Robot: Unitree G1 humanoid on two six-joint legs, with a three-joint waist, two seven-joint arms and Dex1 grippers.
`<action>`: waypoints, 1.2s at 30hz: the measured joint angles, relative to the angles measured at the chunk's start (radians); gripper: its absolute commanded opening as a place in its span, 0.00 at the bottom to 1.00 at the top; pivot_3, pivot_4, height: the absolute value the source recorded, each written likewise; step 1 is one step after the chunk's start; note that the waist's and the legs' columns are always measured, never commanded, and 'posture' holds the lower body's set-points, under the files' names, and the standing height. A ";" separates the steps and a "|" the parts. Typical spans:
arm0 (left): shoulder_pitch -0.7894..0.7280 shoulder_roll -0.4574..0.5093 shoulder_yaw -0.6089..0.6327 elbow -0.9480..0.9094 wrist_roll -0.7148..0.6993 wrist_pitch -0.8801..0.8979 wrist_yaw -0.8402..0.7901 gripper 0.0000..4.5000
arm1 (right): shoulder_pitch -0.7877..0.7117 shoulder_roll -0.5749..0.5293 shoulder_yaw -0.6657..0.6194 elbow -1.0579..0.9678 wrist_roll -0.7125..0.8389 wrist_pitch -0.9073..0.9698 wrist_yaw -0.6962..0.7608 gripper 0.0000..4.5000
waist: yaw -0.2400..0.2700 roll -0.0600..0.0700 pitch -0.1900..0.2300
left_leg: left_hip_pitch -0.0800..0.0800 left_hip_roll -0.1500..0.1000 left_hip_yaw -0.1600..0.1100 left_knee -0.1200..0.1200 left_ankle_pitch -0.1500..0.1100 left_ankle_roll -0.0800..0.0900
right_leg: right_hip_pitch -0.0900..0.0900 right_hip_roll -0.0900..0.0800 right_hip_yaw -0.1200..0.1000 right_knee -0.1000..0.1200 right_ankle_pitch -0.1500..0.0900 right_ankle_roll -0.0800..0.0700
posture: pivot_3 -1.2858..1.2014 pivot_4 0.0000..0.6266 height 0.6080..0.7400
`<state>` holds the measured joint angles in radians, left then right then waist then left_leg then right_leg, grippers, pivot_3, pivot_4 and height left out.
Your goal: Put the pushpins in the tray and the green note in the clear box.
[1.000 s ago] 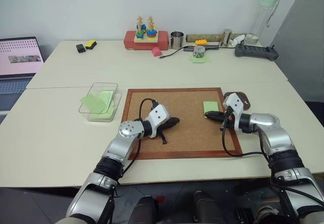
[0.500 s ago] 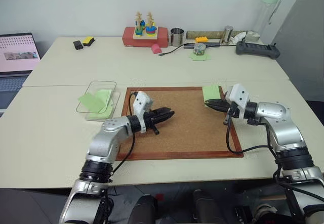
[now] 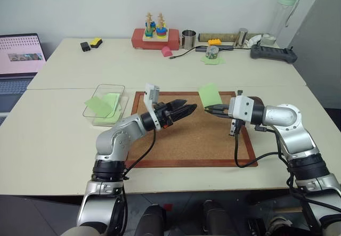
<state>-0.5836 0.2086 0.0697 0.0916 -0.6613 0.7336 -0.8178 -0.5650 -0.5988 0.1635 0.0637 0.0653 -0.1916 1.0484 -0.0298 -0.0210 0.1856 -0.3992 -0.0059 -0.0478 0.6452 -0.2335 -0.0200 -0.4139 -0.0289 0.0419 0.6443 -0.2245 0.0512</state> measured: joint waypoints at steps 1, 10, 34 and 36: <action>-0.008 -0.005 0.000 0.001 -0.005 0.001 -0.003 0.87 | 0.000 -0.004 0.007 -0.006 -0.005 -0.010 0.002 0.00 | 0.000 0.000 0.000 | 0.000 0.000 0.000 0.000 0.000 0.000 | 0.000 0.000 0.000 0.000 0.000 0.000 | 0.52 0.24 1.00; -0.021 -0.017 -0.058 0.038 0.017 -0.028 -0.047 0.79 | -0.003 -0.013 0.057 -0.020 -0.047 -0.092 0.013 0.00 | -0.001 0.000 0.000 | 0.000 0.000 0.000 0.000 0.000 0.000 | 0.000 0.000 0.000 0.000 0.000 0.000 | 0.52 0.24 1.00; -0.015 -0.015 -0.107 0.045 0.049 -0.066 -0.089 0.02 | -0.003 -0.018 0.079 0.010 -0.087 -0.211 -0.001 0.00 | -0.001 0.000 0.000 | 0.000 0.000 0.000 0.000 0.000 0.000 | 0.000 0.000 0.000 0.001 0.001 -0.003 | 0.52 0.24 1.00; -0.014 -0.015 -0.112 0.045 0.058 -0.074 -0.089 0.02 | -0.003 -0.018 0.084 0.011 -0.087 -0.214 -0.002 0.00 | -0.001 0.000 0.000 | 0.001 0.000 0.000 0.000 0.000 0.000 | 0.000 0.000 0.000 0.001 0.001 -0.003 | 0.52 0.24 1.00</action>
<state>-0.5975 0.1938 -0.0427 0.1363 -0.6038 0.6600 -0.9067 -0.5677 -0.6169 0.2477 0.0751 -0.0222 -0.4058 1.0460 -0.0306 -0.0210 0.1856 -0.3986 -0.0059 -0.0478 0.6453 -0.2334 -0.0200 -0.4138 -0.0288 0.0423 0.6449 -0.2230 0.0486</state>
